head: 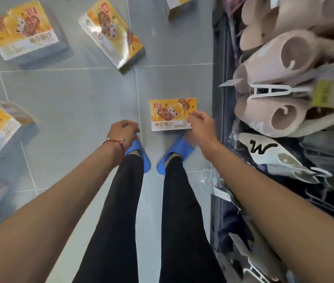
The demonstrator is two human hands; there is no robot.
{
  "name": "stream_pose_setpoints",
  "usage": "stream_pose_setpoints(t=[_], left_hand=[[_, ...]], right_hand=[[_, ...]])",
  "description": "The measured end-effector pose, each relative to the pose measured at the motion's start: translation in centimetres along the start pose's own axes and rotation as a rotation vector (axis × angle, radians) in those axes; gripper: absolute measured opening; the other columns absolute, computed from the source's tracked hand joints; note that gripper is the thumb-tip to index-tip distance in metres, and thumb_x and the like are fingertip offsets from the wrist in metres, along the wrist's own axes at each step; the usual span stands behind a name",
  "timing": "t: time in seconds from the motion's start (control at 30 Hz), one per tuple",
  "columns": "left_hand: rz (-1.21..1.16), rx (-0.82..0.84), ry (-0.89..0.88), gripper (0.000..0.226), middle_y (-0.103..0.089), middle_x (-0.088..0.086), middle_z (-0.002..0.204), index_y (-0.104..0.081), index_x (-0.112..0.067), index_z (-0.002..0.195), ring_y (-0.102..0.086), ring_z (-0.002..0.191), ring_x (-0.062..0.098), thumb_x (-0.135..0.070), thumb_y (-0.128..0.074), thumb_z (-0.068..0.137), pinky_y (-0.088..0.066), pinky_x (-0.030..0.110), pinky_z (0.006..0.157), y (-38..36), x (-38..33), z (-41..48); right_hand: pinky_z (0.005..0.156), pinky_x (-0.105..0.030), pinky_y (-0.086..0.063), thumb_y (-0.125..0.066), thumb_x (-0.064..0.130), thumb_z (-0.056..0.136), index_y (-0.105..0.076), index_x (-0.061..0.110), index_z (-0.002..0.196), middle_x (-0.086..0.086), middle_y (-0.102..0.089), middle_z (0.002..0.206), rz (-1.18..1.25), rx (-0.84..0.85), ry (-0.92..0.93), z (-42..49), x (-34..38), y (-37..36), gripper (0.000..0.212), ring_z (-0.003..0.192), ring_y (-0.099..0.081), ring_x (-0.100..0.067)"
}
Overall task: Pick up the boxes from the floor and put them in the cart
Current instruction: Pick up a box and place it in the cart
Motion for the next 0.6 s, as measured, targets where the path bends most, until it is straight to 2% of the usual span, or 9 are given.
stream_pose_setpoints(t=[0.13,0.23,0.3,0.37,0.4,0.5,0.57,0.6], left_hand=[[0.043,0.004,0.008,0.012,-0.068,0.013,0.111,-0.066,-0.015,0.101,-0.065,0.097,0.025,-0.012,-0.056,0.096,-0.053,0.040,0.099,-2.9,1.8,7.3],[0.092,-0.002,0.023,0.010,-0.069,0.013,0.117,-0.067,-0.023,0.099,-0.064,0.112,0.030,-0.023,-0.064,0.090,-0.051,0.046,0.103,-4.7,3.6,12.6],[0.148,0.015,0.033,0.039,-0.066,0.012,0.125,-0.066,-0.023,0.114,-0.060,0.119,0.032,-0.037,-0.069,0.078,-0.049,0.048,0.104,-6.1,4.4,16.0],[0.212,0.038,0.017,0.073,-0.058,0.008,0.138,-0.055,-0.023,0.134,-0.054,0.126,0.031,-0.048,-0.072,0.068,-0.045,0.048,0.108,-7.8,4.7,19.0],[0.224,0.056,-0.007,0.082,-0.052,0.006,0.144,-0.048,-0.021,0.142,-0.052,0.130,0.030,-0.047,-0.077,0.069,-0.041,0.046,0.111,-8.9,4.6,20.4],[0.200,0.041,-0.082,0.091,-0.042,0.008,0.154,-0.031,-0.011,0.153,-0.045,0.137,0.028,-0.034,-0.081,0.079,-0.035,0.037,0.112,-11.4,4.2,25.2],[0.135,0.028,-0.097,0.092,-0.047,0.006,0.148,-0.031,-0.010,0.151,-0.050,0.131,0.024,-0.034,-0.082,0.079,-0.041,0.033,0.102,-12.7,3.8,27.9],[0.096,0.027,-0.104,0.086,-0.054,0.004,0.139,-0.037,-0.011,0.147,-0.055,0.123,0.021,-0.035,-0.082,0.078,-0.045,0.029,0.093,-13.2,3.6,29.0]], right_hand=[[0.107,-0.044,-0.051,-0.066,0.023,0.094,-0.064,0.020,0.124,-0.005,-0.068,0.124,-0.009,-0.017,-0.014,7.2,-2.6,-1.5,0.030,0.117,-0.065,-0.024],[0.098,-0.036,-0.056,-0.066,0.022,0.095,-0.061,0.016,0.133,-0.005,-0.065,0.129,-0.020,-0.064,-0.019,12.3,-5.1,-2.0,0.039,0.117,-0.065,-0.024],[0.085,-0.028,-0.060,-0.066,0.027,0.095,-0.059,0.017,0.134,-0.005,-0.063,0.133,-0.039,-0.116,-0.023,15.4,-6.7,-2.1,0.042,0.113,-0.066,-0.023],[0.092,-0.036,-0.058,-0.066,0.032,0.094,-0.056,0.019,0.134,-0.005,-0.061,0.135,-0.082,-0.151,-0.031,18.2,-8.1,-2.3,0.044,0.112,-0.067,-0.024],[0.096,-0.040,-0.056,-0.066,0.034,0.093,-0.054,0.019,0.136,-0.005,-0.060,0.136,-0.094,-0.170,-0.035,19.6,-8.8,-2.4,0.046,0.112,-0.067,-0.023],[0.100,-0.042,-0.053,-0.061,0.043,0.093,-0.053,0.021,0.138,-0.002,-0.058,0.139,-0.124,-0.211,-0.038,23.2,-10.2,-3.0,0.051,0.115,-0.064,-0.022],[0.101,-0.043,-0.053,-0.055,0.051,0.093,-0.056,0.023,0.132,-0.002,-0.064,0.132,-0.107,-0.188,-0.041,25.6,-11.0,-3.9,0.048,0.113,-0.065,-0.022],[0.101,-0.044,-0.053,-0.052,0.055,0.092,-0.056,0.024,0.129,-0.001,-0.066,0.126,-0.091,-0.171,-0.047,26.6,-11.3,-4.4,0.048,0.111,-0.066,-0.024]])
Point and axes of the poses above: each hand's wrist, its own z-axis towards the middle knuckle, its own y-axis out of the back of the hand, x = y × z, the point moved 9 cm from there along z, towards the middle knuckle
